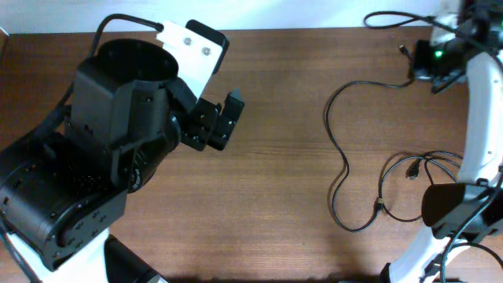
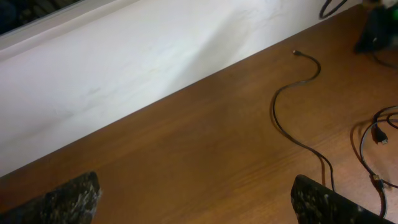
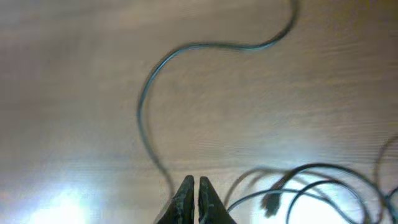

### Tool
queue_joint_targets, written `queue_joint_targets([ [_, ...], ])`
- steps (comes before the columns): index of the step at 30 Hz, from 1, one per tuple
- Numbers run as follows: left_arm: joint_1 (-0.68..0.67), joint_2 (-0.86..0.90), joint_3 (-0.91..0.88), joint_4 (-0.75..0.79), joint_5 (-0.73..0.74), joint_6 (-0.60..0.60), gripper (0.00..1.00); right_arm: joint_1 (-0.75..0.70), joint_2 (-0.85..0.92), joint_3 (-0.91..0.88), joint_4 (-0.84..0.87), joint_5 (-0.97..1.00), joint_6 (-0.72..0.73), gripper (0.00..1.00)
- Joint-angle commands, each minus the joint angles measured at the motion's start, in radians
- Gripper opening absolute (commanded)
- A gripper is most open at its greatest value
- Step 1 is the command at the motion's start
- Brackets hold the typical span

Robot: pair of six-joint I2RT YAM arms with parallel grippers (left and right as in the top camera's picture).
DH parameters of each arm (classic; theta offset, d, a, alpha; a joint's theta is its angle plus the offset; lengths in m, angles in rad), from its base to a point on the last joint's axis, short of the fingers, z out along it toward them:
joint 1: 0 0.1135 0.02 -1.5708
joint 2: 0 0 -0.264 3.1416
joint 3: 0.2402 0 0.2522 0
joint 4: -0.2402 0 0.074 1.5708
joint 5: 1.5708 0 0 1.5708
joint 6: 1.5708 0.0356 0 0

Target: Untangle cables

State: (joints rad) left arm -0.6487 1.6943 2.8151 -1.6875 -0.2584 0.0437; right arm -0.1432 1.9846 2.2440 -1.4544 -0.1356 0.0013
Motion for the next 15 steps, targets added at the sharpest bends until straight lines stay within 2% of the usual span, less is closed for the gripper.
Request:
queue_joint_targets([
  [1,0.003,-0.002,0.0,0.0,0.008,-0.009,0.99,0.07,-0.002,-0.05,-0.047,-0.033,0.06,0.18],
  [3,0.003,-0.002,0.0,0.0,0.008,-0.009,0.99,0.088,-0.002,-0.105,-0.072,-0.031,0.111,0.25],
  [6,0.003,-0.002,0.0,0.0,0.008,-0.009,0.99,0.118,-0.002,-0.222,-0.075,-0.026,0.139,0.3],
  [7,0.003,-0.002,0.0,0.0,0.008,-0.009,0.99,0.127,-0.002,-0.256,-0.074,-0.027,0.139,0.39],
  [8,0.003,-0.002,0.0,0.0,0.008,-0.009,0.99,0.14,-0.002,-0.299,-0.072,-0.026,0.135,0.52],
  [10,0.003,-0.002,0.0,0.0,0.008,-0.009,0.99,0.164,-0.002,-0.359,-0.05,-0.026,0.071,0.54],
  [11,0.003,-0.002,0.0,0.0,0.008,-0.009,0.99,0.18,-0.002,-0.378,-0.025,-0.022,0.023,0.62],
  [15,0.003,-0.002,0.0,0.0,0.008,-0.008,0.99,0.227,-0.076,-0.361,0.122,0.089,0.01,0.63],
])
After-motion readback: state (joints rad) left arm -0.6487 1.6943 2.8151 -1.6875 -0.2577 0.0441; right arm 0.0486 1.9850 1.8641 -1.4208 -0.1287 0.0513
